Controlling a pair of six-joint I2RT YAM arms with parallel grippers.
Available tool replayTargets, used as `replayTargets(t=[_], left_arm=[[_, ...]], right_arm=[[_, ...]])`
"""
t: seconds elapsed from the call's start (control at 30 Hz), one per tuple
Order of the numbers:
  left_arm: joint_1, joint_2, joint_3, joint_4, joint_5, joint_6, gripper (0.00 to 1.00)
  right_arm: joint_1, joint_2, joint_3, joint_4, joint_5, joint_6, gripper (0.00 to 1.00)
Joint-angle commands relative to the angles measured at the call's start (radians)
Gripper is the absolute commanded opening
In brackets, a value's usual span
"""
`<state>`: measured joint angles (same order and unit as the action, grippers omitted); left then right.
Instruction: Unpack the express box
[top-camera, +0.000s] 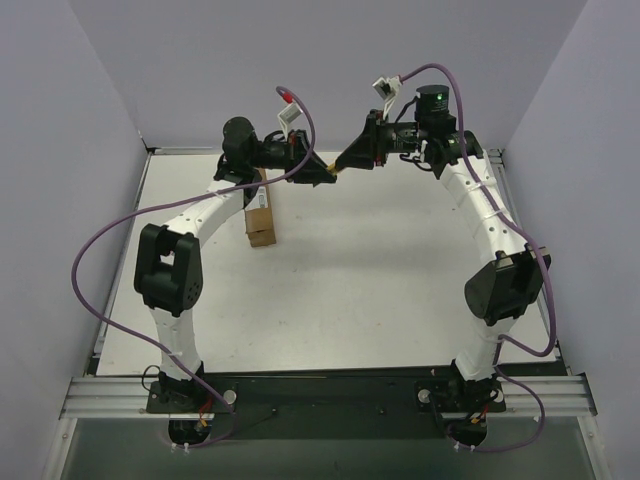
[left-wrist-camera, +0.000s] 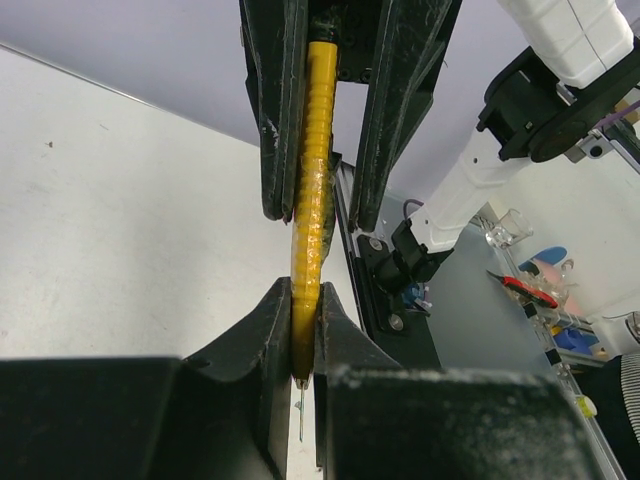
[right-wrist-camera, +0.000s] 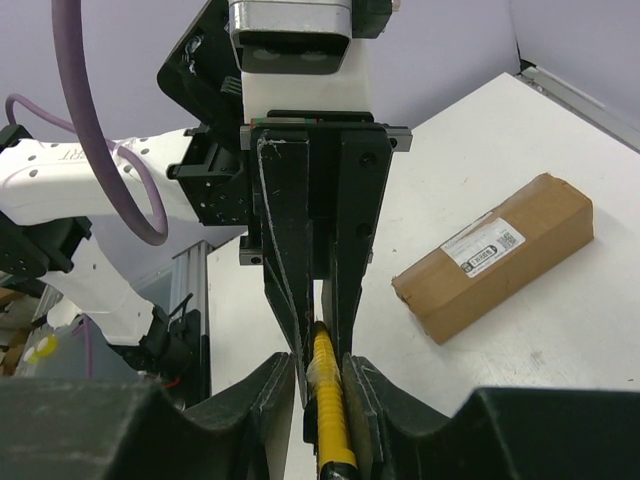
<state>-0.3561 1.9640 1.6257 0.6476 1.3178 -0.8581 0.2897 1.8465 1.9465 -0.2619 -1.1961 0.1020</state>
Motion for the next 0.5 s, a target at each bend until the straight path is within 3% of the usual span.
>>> replayTargets(t=[0.0, 0.3, 0.47], left_arm=[[0.008, 0.013, 0.051, 0.034, -0.005, -0.009, 0.0], [0.011, 0.038, 0.053, 0.055, 0.02, -0.05, 0.0], [0.012, 0.035, 0.053, 0.058, 0.011, -0.045, 0.0]], right_arm=[[0.014, 0.0, 0.022, -0.008, -0.097, -0.042, 0.28], [0.02, -0.007, 0.023, -0.072, -0.109, -0.093, 0.27], [0.034, -0.013, 0.051, -0.197, -0.04, -0.264, 0.23]])
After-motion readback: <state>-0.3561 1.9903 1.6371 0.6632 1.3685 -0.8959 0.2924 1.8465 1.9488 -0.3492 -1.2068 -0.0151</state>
